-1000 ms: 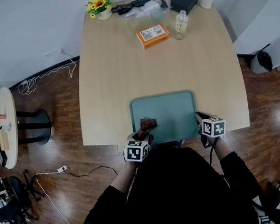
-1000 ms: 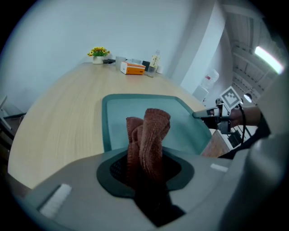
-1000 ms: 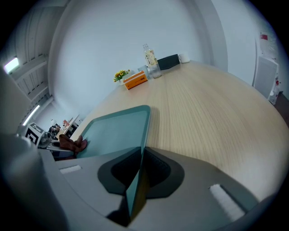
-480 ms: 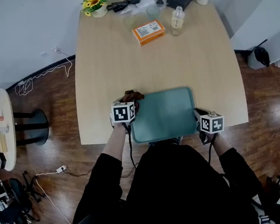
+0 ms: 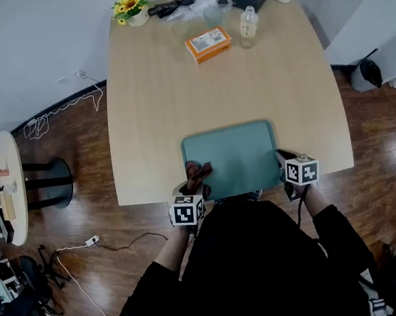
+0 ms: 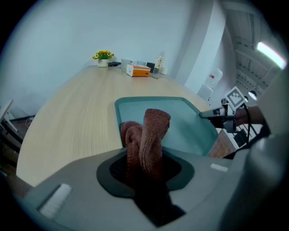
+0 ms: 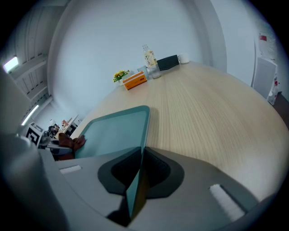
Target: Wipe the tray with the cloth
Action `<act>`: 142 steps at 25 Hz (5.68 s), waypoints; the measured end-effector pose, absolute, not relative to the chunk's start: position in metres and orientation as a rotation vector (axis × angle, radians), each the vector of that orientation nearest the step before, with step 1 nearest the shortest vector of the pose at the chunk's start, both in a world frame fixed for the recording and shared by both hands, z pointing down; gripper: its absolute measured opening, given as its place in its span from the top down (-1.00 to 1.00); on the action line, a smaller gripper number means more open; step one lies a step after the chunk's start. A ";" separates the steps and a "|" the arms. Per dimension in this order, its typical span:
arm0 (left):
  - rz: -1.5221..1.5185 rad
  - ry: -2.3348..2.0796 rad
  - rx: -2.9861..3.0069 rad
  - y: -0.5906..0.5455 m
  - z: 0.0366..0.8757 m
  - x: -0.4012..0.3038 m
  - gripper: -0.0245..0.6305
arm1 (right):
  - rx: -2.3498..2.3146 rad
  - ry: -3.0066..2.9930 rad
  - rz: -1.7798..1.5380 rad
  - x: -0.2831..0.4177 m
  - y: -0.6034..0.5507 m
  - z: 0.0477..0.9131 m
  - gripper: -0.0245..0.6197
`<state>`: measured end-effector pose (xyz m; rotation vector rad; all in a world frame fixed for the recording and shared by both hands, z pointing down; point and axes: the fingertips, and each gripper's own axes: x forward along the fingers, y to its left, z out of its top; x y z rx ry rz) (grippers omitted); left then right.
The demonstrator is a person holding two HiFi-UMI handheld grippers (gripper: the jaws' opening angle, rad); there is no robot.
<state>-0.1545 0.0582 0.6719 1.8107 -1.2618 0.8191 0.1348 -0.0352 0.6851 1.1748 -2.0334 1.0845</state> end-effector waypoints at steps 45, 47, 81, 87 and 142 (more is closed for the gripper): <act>0.854 -1.053 1.877 -0.062 0.663 -0.038 0.64 | 1.259 -2.006 1.115 0.133 -0.035 0.684 0.85; 0.813 -1.165 1.767 -0.055 0.667 -0.095 0.64 | 1.260 -2.005 1.119 0.134 -0.035 0.685 0.85; 0.768 -0.948 1.862 -0.036 0.664 0.004 0.65 | 1.256 -2.009 1.148 0.137 -0.036 0.686 0.86; 0.672 -1.268 1.604 -0.008 0.671 -0.153 0.65 | 1.262 -1.999 1.167 0.140 -0.037 0.689 0.86; 1.115 -1.181 1.892 -0.085 0.679 -0.178 0.64 | 1.262 -2.010 1.087 0.126 -0.035 0.686 0.85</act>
